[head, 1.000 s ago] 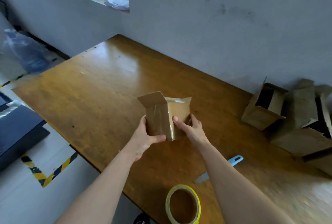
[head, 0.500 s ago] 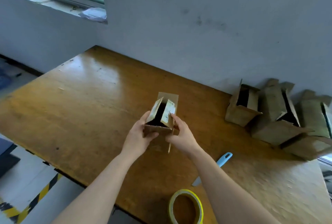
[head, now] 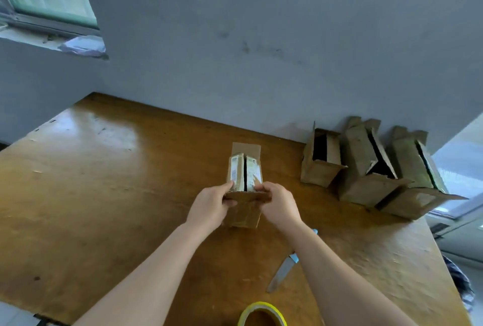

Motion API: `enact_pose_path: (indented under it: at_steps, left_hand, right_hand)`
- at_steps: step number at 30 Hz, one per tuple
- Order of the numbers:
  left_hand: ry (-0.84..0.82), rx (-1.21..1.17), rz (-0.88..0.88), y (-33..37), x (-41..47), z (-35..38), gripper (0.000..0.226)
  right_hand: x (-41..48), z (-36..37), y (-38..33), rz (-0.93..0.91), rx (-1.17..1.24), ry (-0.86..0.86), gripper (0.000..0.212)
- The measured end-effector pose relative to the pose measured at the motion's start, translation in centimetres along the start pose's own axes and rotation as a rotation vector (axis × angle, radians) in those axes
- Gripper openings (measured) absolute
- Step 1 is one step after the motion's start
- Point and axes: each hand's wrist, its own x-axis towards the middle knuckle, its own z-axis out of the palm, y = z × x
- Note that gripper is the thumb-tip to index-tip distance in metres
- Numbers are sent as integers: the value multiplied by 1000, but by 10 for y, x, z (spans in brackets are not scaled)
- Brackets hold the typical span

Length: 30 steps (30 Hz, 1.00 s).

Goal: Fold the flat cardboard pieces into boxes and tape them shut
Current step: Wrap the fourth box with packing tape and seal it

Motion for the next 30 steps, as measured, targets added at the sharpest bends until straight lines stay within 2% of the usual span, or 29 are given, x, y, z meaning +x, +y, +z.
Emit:
enact_pose_path:
  at_steps: [8,20,25,30]
  left_hand:
    - [-72,2,193,8,83,4,52]
    - [-206,-16,219,35,165,45,53]
    - [-216,3,264,50,188,59,46]
    - [-266,69,257,62,210,66,52]
  right_hand:
    - [51,-13,2,135,21,164,35]
    - [118,-41,30,220,-136,189,45]
    - [138,-47,36,166,-388,211,35]
    - [157,-60,42,41,-803,216,21]
